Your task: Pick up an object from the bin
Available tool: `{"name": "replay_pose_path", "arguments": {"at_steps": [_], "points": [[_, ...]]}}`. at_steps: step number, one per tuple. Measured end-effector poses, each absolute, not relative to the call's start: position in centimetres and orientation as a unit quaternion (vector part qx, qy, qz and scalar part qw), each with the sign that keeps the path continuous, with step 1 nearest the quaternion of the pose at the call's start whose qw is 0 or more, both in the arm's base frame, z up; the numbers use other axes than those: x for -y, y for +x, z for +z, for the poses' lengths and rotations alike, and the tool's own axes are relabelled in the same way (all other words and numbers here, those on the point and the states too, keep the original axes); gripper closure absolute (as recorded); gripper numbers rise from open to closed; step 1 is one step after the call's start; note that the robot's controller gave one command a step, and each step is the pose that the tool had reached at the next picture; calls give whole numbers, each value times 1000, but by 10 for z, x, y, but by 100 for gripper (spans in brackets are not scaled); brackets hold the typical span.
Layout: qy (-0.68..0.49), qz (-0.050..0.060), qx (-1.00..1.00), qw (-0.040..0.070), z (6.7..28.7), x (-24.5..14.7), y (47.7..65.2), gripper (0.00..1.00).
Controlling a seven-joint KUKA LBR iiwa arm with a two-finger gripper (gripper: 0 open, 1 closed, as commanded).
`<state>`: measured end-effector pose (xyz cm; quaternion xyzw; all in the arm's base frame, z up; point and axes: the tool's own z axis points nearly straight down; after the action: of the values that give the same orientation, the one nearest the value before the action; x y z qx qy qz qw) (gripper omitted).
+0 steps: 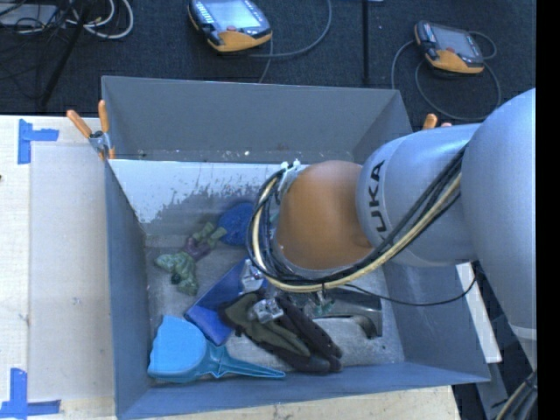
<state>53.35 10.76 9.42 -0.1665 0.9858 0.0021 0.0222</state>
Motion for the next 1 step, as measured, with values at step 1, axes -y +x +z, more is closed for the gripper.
{"name": "replay_pose_path", "arguments": {"at_steps": [1], "points": [[-167,1,-986,14,103,-108,533,100]]}}
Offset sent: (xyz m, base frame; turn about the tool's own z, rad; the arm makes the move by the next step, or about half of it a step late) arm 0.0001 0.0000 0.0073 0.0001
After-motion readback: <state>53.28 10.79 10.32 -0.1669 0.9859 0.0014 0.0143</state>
